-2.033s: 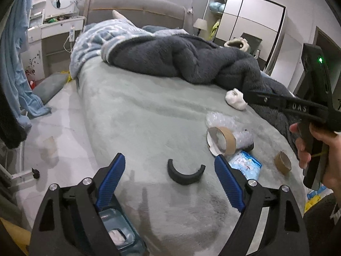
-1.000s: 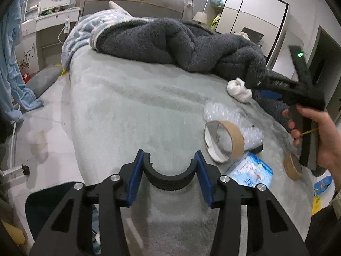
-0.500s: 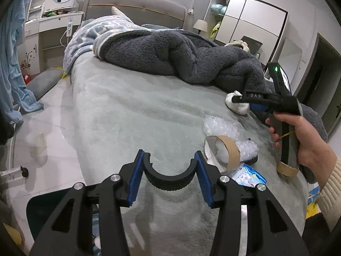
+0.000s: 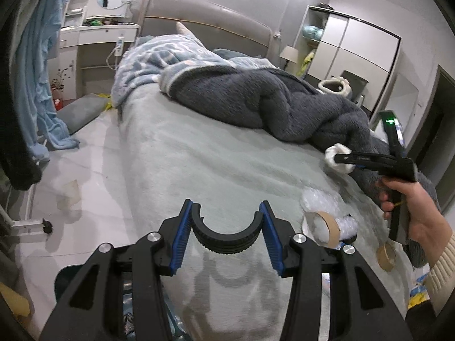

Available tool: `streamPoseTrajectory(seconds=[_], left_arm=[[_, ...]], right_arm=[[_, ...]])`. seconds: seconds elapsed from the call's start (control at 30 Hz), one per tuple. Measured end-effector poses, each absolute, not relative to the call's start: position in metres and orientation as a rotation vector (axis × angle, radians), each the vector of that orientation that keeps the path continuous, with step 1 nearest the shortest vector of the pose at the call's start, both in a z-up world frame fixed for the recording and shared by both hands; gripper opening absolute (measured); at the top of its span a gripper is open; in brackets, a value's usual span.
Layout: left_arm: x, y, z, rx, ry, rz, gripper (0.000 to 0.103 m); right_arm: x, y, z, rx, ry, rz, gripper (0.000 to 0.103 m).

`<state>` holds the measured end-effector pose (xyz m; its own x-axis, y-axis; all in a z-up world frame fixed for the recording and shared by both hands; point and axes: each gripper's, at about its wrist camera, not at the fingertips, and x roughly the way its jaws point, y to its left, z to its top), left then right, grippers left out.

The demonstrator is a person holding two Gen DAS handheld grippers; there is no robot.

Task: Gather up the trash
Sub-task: 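Carry the C-shaped piece with the left tool while the right tool carries the cotton ball to the bin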

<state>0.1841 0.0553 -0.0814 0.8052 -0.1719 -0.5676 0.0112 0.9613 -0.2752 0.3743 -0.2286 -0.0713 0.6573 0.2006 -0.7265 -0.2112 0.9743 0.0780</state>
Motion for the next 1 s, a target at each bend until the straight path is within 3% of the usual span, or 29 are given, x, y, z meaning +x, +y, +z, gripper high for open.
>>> streamPoseTrajectory(seconds=[1.0], left_arm=[[0.154,0.124,-0.078,-0.272,0.77,0.057,0.051]], right_arm=[[0.272,-0.103,-0.012,-0.121,0.77,0.582,0.049]])
